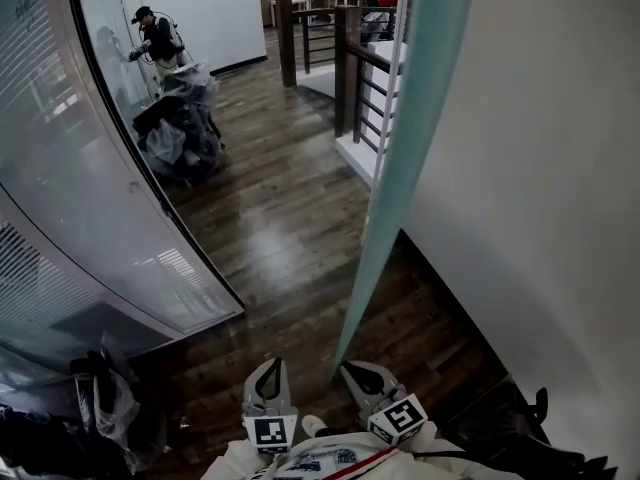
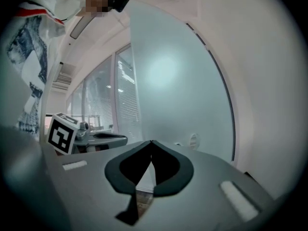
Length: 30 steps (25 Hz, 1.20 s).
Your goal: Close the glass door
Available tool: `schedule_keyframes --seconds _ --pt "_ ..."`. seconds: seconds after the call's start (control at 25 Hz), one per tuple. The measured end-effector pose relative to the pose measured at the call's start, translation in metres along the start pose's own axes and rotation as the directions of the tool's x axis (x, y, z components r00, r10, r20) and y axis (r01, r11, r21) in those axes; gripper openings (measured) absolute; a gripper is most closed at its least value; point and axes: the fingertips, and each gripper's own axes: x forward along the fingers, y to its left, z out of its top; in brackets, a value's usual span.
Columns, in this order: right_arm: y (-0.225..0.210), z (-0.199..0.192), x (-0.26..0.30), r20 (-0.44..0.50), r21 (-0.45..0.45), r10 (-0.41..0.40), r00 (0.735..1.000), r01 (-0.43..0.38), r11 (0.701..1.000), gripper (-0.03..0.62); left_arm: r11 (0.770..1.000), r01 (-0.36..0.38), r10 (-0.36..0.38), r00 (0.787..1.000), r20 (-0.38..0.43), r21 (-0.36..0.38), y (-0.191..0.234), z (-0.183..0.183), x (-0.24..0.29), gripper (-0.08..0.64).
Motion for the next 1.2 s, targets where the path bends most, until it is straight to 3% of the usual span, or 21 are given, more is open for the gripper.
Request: schedule_keyframes --seconds 0.2,0.4,0.6,0.76,0.84,1.04,1.2 --pt "-0.023 -0.003 0.007 -0.024 0.027 -0.046 0.999 0.047 0.999 0.008 1.000 -0.017 0.017 1.000 -0.017 0.002 0.008 -0.005 0.007 0.002" --pt "-0.031 -0.007 0.026 -0.054 -0.009 0.028 0.998 -0.029 1.000 0.009 0.998 -0.068 0.068 0.997 -0.019 0.000 0.009 -0.011 0.012 0.002" --pt "-0.034 -0.008 0.052 -0.094 -0.039 0.129 0.987 -0.133 0.990 0.023 0.988 -0.155 0.155 0.988 -0.027 -0.012 0.022 0.004 0.013 0.002" --pt "-0.045 -0.013 0.070 -0.133 -0.087 0.151 0.980 -0.163 0.983 0.043 0.978 -0.208 0.208 0.976 -0.056 0.002 0.032 0.004 0.017 0.002" --pt "-0.047 -0.019 0.078 -0.155 -0.095 0.171 0.973 -0.187 0.978 0.068 0.973 -0.232 0.232 0.970 -0.072 0.009 0.036 0.004 0.018 0.002" --pt "-0.041 -0.019 0.100 -0.154 -0.115 0.232 0.961 -0.251 0.961 0.210 0.956 -0.292 0.291 0.952 -0.096 0.007 0.047 0.003 0.020 0.002" --pt "-0.037 -0.020 0.113 -0.161 -0.137 0.276 0.948 -0.298 0.945 0.235 0.943 -0.333 0.332 0.936 -0.114 0.010 0.051 0.002 0.017 0.002"
